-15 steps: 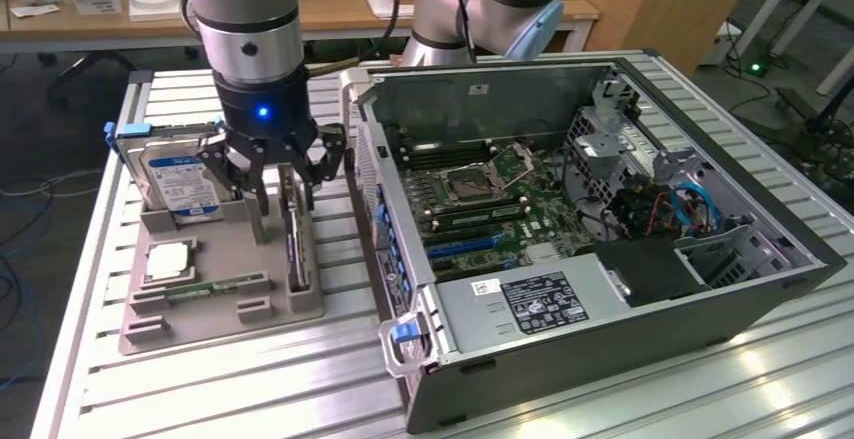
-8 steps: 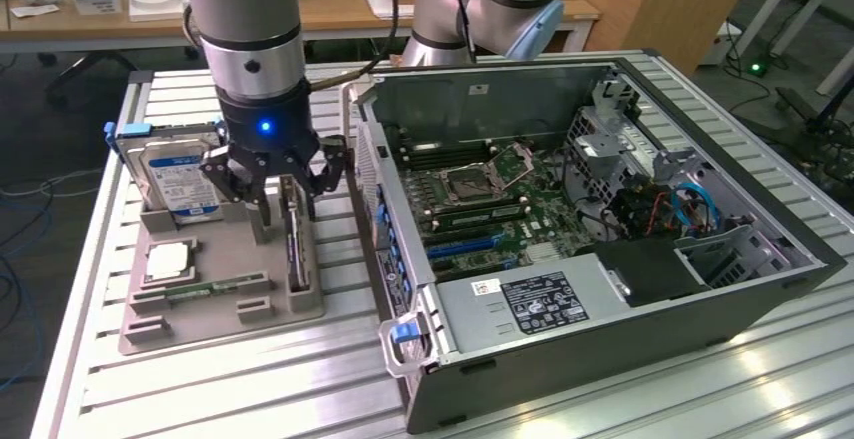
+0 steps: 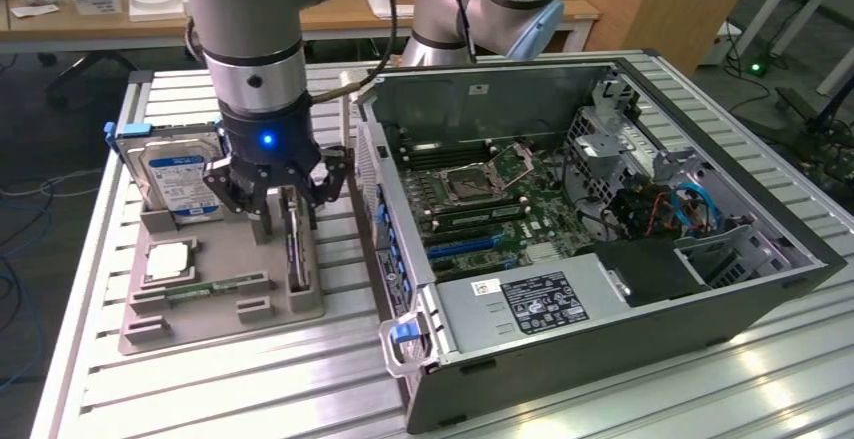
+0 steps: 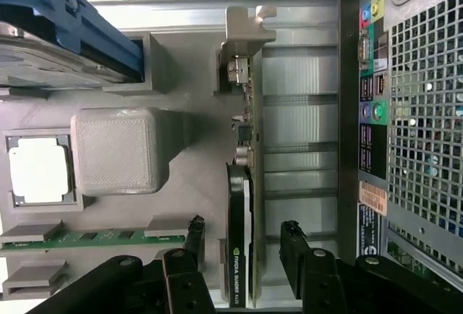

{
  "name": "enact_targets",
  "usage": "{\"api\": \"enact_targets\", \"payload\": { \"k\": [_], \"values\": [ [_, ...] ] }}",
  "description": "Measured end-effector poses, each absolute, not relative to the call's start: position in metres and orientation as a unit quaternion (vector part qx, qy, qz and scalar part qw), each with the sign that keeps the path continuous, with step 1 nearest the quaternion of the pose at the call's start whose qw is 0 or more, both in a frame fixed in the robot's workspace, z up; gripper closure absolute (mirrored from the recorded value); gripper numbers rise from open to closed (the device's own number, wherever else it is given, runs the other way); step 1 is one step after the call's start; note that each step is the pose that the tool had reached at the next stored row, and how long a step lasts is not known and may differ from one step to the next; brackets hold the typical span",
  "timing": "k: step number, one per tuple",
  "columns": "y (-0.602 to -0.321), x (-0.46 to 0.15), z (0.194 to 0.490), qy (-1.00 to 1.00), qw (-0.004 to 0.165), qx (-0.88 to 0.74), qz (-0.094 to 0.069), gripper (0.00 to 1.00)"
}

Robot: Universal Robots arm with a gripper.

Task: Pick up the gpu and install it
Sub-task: 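Pick up the gpu and move the gpu toward the slot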

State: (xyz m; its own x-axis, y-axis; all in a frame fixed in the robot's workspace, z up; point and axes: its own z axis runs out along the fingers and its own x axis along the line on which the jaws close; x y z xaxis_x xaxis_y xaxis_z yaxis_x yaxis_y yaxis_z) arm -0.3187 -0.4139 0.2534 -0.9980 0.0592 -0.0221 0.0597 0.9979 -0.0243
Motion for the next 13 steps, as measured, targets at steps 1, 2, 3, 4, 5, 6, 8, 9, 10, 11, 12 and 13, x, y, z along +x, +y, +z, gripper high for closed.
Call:
{"api": "enact_targets", "payload": {
  "k": [1, 2, 3, 4, 5, 6, 8, 9, 10, 11, 12, 13],
  "values": [
    [-0.414, -0.319, 0.252, 0.999, 0.011, 0.031, -0.013, 0.45],
    [-0.414, -0.319, 0.250, 0.999, 0.011, 0.032, -0.013, 0.45],
    [-0.414, -0.319, 0.248, 0.999, 0.011, 0.033, -0.013, 0.45],
    [-0.414, -0.319, 0.247, 0.999, 0.011, 0.034, -0.013, 0.45],
    [-0.414, -0.319, 0.245, 0.999, 0.011, 0.037, -0.013, 0.45],
    [-0.414, -0.319, 0.243, 0.999, 0.010, 0.043, -0.013, 0.45],
    [-0.414, -0.319, 0.240, 0.998, 0.010, 0.054, -0.013, 0.45],
    [-0.414, -0.319, 0.239, 0.998, 0.010, 0.058, -0.013, 0.45],
    [-0.414, -0.319, 0.237, 0.998, 0.010, 0.062, -0.013, 0.45],
    [-0.414, -0.319, 0.236, 0.998, 0.010, 0.064, -0.013, 0.45],
    [-0.414, -0.319, 0.236, 0.998, 0.010, 0.064, -0.013, 0.45],
    [-0.414, -0.319, 0.235, 0.998, 0.010, 0.064, -0.013, 0.45]
  ]
}}
